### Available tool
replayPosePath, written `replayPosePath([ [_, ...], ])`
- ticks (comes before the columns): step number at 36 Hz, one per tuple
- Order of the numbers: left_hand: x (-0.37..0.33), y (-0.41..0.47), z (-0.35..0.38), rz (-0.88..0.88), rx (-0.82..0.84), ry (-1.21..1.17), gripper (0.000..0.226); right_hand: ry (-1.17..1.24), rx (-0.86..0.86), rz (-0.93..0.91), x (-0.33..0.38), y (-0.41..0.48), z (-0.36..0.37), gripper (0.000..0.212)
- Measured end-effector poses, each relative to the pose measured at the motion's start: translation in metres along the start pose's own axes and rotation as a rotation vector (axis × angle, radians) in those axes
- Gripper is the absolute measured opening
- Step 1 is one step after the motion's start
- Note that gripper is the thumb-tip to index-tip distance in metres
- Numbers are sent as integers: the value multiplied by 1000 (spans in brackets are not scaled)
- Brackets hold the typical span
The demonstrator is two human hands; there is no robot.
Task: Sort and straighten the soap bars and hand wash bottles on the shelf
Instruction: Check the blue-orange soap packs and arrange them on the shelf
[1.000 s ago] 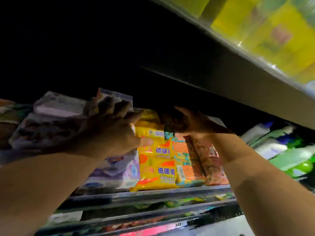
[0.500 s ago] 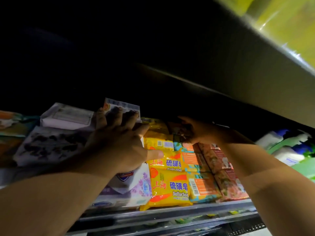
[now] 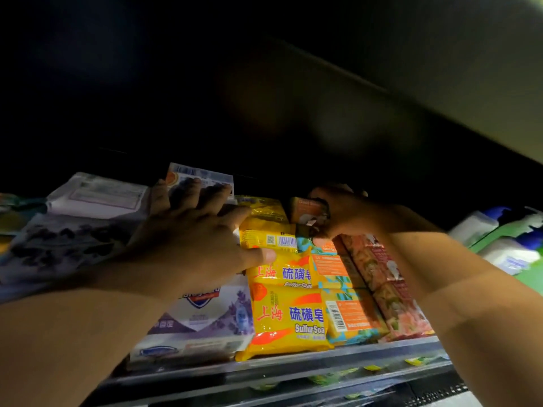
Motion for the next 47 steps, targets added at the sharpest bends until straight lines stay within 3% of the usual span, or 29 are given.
replayPosePath([
  [7,9,6,6,-15,-76,156,100,17,59,-19,12,1,0,95],
  [11,8,7,9,-17,-74,143,105,-20,119,-18,17,2,3,70],
  [16,8,6,8,-20,-104,146,110,36,127,-6,16,3,6,68],
  [25,8,7,9,-29,-129,131,115,21,-158,-57,20,-16,-20,67],
  [30,8,7,9,-5,-115,162,114,105,-317,12,16,-36,-35,63],
  [33,9,7,7,-8,-124,155,113,248,-418,-17,17,-57,-49,75],
  [36,8,6,8,4,-122,164,110,430,-421,-58,26,-82,-59,60],
  [39,9,5,8,-5,-110,146,104,621,-420,-53,35,-105,-62,61],
  [43,7,4,5,10,-118,176,90,866,-457,46,38,-135,-53,30],
  [47,6,2,2,13,-42,92,78,1081,-321,229,49,-164,-18,60],
])
Point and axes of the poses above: each hand's wrist, its own y-axis towards the middle knuckle, its own z-axis out of the palm, x = y × z, the point moved 10 cm from there along y, towards the middle knuckle, and after that the axes turned 12 degrees about y, right-handed, at the moved point
